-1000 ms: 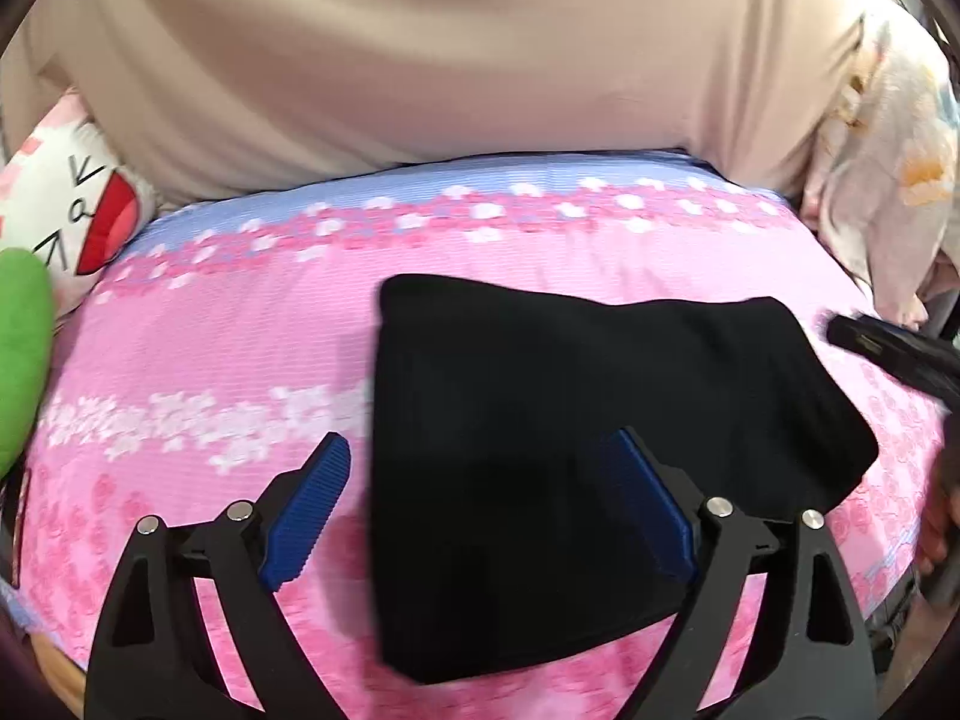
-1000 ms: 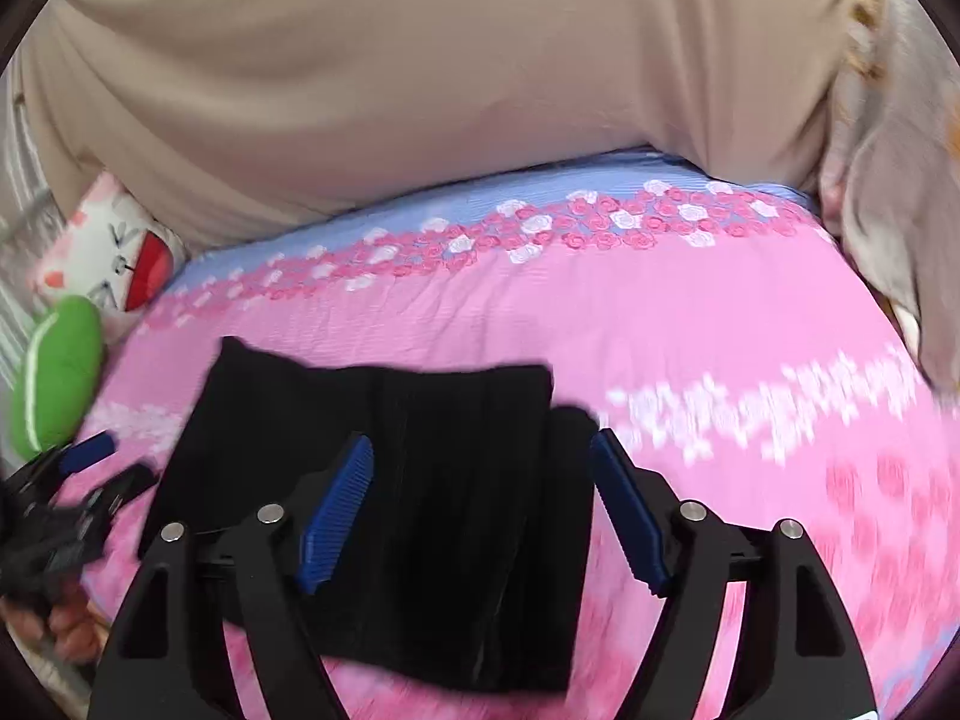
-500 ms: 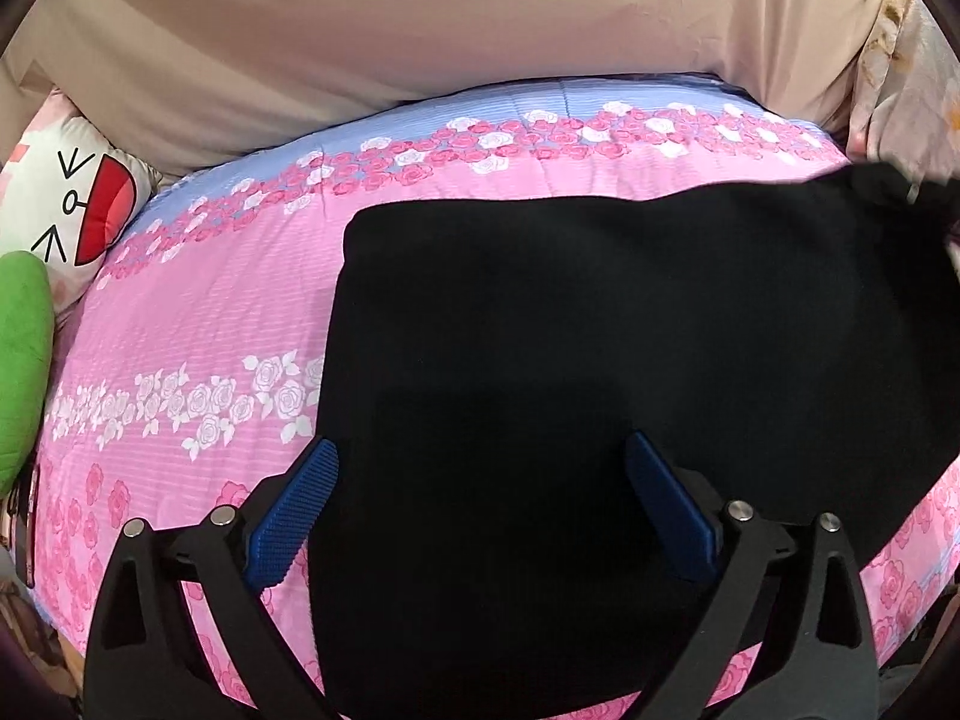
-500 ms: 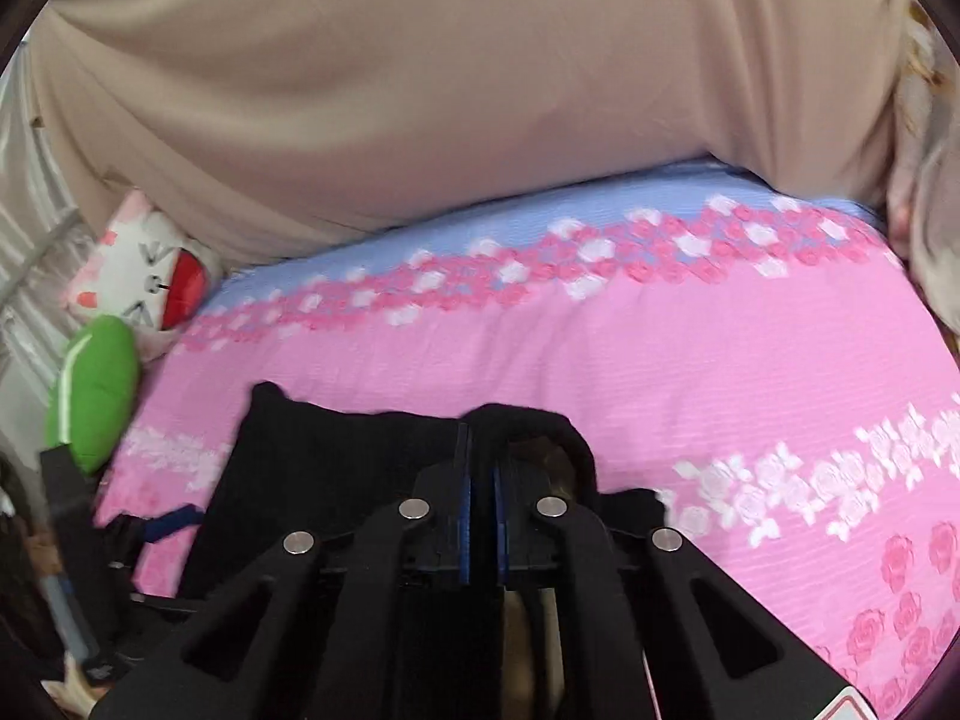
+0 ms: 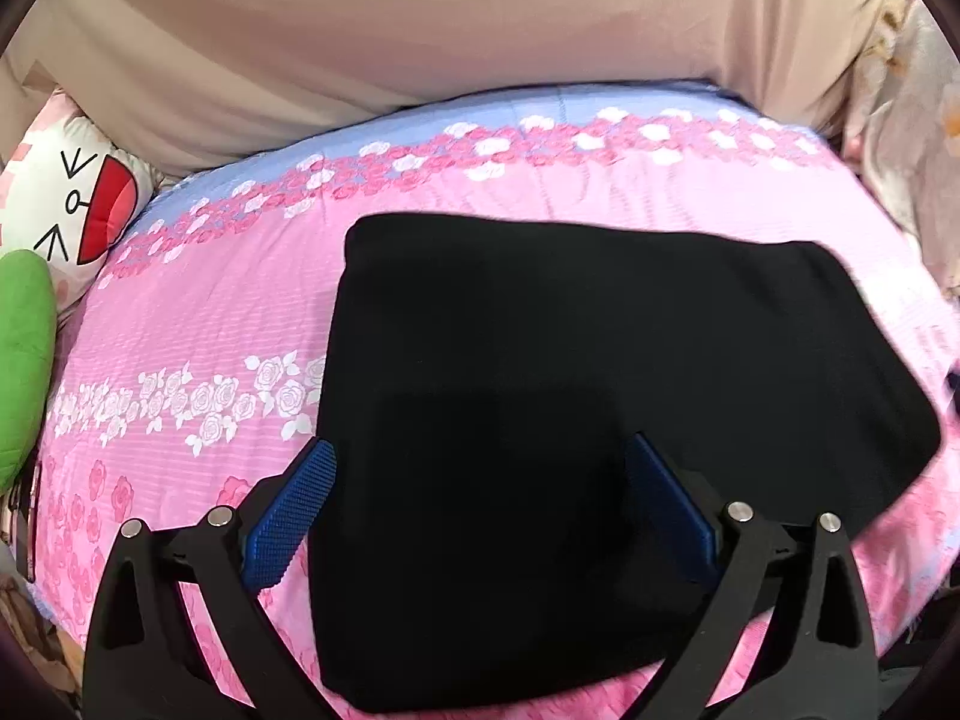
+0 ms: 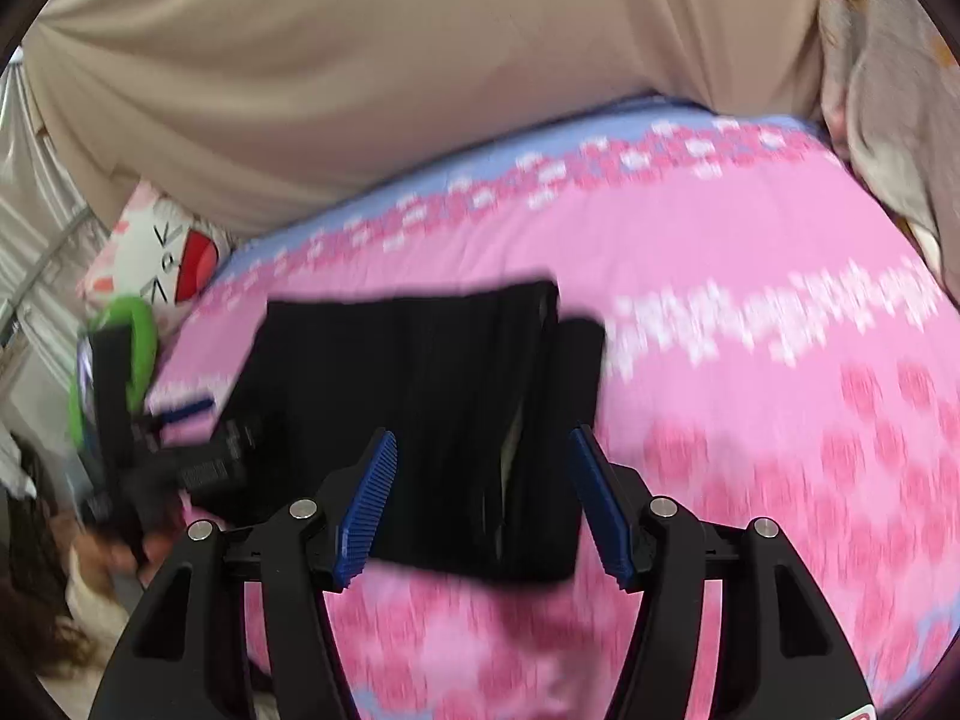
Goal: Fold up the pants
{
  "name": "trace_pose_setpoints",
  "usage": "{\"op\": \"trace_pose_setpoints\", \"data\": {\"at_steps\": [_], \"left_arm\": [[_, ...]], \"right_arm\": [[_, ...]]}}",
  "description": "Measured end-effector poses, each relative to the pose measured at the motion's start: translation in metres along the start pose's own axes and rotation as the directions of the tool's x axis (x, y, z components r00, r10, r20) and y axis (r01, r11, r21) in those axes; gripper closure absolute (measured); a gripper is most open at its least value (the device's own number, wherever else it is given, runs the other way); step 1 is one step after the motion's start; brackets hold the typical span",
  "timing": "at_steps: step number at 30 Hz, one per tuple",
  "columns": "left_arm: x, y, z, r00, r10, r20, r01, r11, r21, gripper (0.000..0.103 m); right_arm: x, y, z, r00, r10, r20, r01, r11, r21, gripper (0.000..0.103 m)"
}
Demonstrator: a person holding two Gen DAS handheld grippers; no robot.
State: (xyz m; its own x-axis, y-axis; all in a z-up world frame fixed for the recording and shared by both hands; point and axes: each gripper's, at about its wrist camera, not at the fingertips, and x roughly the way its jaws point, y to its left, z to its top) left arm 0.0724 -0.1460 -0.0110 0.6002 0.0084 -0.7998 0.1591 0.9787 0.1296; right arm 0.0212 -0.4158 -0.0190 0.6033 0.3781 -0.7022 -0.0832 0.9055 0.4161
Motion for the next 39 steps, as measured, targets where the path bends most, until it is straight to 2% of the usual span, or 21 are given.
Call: {"op": "trace_pose_setpoints", "data": {"at_steps": [2,3,6,8,11,14,17,18,20,21,23,26,31,32,33,34,37,38,39], "left_arm": [[-0.015,-0.006,-0.004,0.999,-0.045,0.029,0.045,0.999,0.018,0.008],[-0.022,-0.01,-0.005,0.996,-0.074,0.04,0.072,0.997,0.035,0.007],[-0.037,-0.034,-0.014,0.982,-0.183,0.052,0.176,0.976,0.125,0.005],[-0.04,-0.052,-0.022,0.977,-0.211,0.042,0.198,0.959,0.202,0.005],[-0.041,-0.079,-0.033,0.968,-0.252,0.02,0.234,0.924,0.304,0.005],[-0.043,-0.1,-0.029,0.954,-0.298,0.041,0.262,0.89,0.373,0.005],[-0.042,-0.109,-0.014,0.933,-0.354,0.061,0.304,0.868,0.392,0.006],[-0.041,-0.11,-0.009,0.924,-0.378,0.049,0.33,0.858,0.394,0.006],[-0.038,-0.107,-0.005,0.906,-0.422,0.03,0.378,0.839,0.392,0.006],[-0.037,-0.107,-0.005,0.903,-0.43,0.015,0.391,0.834,0.39,0.006],[-0.031,-0.104,-0.008,0.907,-0.422,-0.003,0.391,0.837,0.383,0.006],[-0.021,-0.102,-0.012,0.923,-0.383,-0.022,0.364,0.856,0.366,0.006],[-0.015,-0.1,-0.015,0.921,-0.388,-0.042,0.378,0.861,0.341,0.006],[-0.013,-0.101,-0.015,0.92,-0.388,-0.047,0.38,0.86,0.341,0.006],[-0.011,-0.103,-0.015,0.922,-0.385,-0.051,0.378,0.86,0.343,0.006],[-0.01,-0.104,-0.014,0.922,-0.384,-0.05,0.376,0.859,0.348,0.006],[-0.017,-0.105,-0.008,0.918,-0.396,-0.017,0.375,0.853,0.364,0.006],[-0.019,-0.104,-0.002,0.915,-0.405,0.0,0.377,0.853,0.36,0.006],[-0.021,-0.102,0.004,0.914,-0.406,0.015,0.376,0.859,0.348,0.014]], "right_arm": [[0.002,0.0,-0.013,1.0,0.014,-0.024,-0.014,1.0,0.016,0.044],[0.007,0.001,-0.018,0.999,0.028,-0.038,-0.027,1.0,0.014,0.049],[0.02,0.006,-0.017,0.998,0.039,-0.057,-0.039,0.999,-0.008,0.082],[0.024,0.007,-0.011,0.997,0.055,-0.054,-0.055,0.998,-0.013,0.089],[0.015,0.015,0.007,0.99,0.141,-0.03,-0.142,0.99,-0.02,0.09],[0.007,0.021,0.03,0.962,0.274,-0.017,-0.274,0.962,-0.015,0.09],[0.013,0.022,0.044,0.935,0.353,-0.042,-0.353,0.935,-0.003,0.089],[0.017,0.02,0.048,0.929,0.367,-0.051,-0.367,0.93,0.011,0.087],[0.022,0.012,0.048,0.947,0.314,-0.064,-0.313,0.949,0.015,0.083],[0.025,0.008,0.045,0.954,0.291,-0.074,-0.29,0.957,0.022,0.077],[0.025,-0.003,0.038,0.955,0.287,-0.075,-0.284,0.957,0.057,0.074],[0.023,-0.009,0.027,0.971,0.228,-0.077,-0.224,0.973,0.048,0.074],[0.03,-0.004,0.017,0.964,0.24,-0.115,-0.238,0.971,0.029,0.074],[0.034,-0.002,0.016,0.963,0.236,-0.127,-0.236,0.972,0.019,0.078],[0.04,0.002,0.016,0.964,0.227,-0.142,-0.228,0.974,0.004,0.093],[0.043,0.006,0.018,0.962,0.233,-0.142,-0.235,0.972,0.005,0.096],[0.041,0.013,0.038,0.933,0.346,-0.099,-0.344,0.938,0.036,0.097],[0.037,0.016,0.048,0.914,0.398,-0.079,-0.395,0.918,0.043,0.097],[0.033,0.019,0.061,0.882,0.468,-0.053,-0.466,0.883,0.053,0.097]]}}
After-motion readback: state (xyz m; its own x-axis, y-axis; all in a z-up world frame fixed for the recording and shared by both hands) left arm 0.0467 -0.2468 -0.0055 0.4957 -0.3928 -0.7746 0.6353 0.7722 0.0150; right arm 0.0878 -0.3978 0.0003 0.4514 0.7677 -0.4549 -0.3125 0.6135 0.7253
